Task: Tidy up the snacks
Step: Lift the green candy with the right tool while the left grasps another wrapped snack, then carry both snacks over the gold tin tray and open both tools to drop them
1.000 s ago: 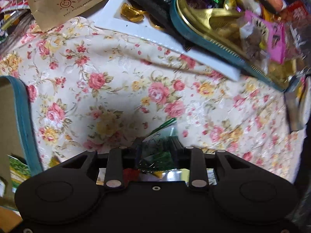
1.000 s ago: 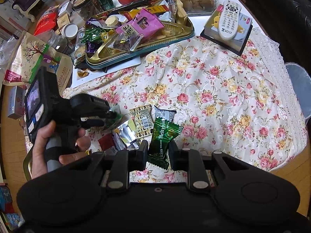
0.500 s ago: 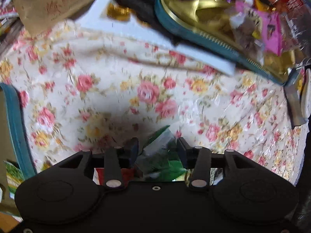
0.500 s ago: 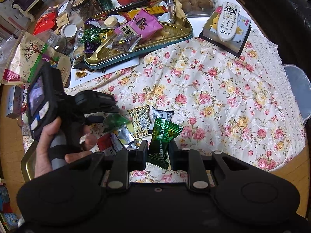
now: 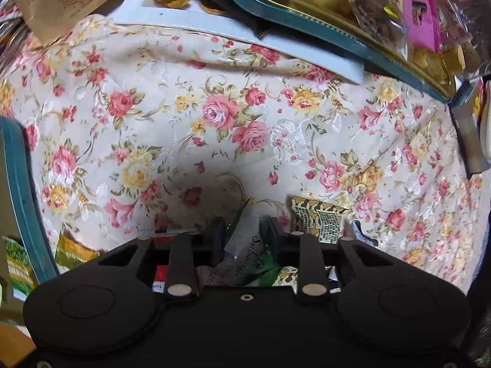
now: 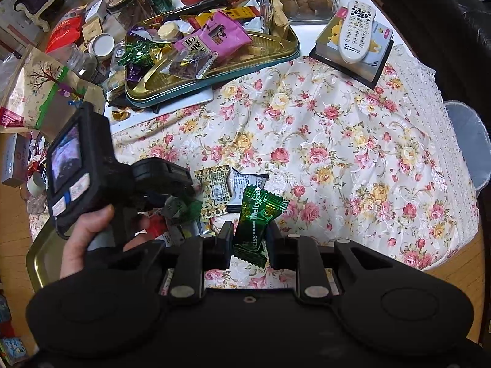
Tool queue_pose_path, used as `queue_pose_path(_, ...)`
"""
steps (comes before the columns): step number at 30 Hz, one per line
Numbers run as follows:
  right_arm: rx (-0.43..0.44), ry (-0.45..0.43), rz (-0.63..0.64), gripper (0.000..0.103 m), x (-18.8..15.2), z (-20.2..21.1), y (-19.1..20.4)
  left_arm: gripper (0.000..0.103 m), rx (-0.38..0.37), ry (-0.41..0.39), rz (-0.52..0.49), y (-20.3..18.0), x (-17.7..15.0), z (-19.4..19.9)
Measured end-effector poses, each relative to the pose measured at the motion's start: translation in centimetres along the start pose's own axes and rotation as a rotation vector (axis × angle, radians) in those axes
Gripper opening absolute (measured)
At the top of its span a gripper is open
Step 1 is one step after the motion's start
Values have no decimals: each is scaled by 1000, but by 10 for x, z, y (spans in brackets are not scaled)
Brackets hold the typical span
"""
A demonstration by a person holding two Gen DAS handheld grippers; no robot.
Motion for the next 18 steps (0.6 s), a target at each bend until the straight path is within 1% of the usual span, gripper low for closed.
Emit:
queue_pose_path(1,-2,-2,1,23,0,0,1,32,-4,-5,3,1,-1,4)
queue_pose_path(7,-27,1,17,23,0,-7,5,32,4,-56,-36,0,-9,33)
queue_pose_path(10,-36,-3,21,23,1,-9,6,32,-27,-81,-56,11,-9,58)
queue_pose_path(12,-32,-7,20,23,2,-9,7,32,-51,-94,-57,20,2,68)
queue_pose_path(14,-29,-11,21,23,3,-9,7,32,-68,-121,-54,30,3,84)
queue_pose_path(18,-37,-6,26,23,4,-13,12,32,-48,-175,-56,46,3,108)
Point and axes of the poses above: each gripper's, at about its wrist camera, not at the fingertips, and z roughly against the way its jaws point, y to its left, x to its top, the point moved 5 cm from there along -z, roughly the way its jaws point, and after that the axes turned 1 degree about x, right-handed, at the moved point
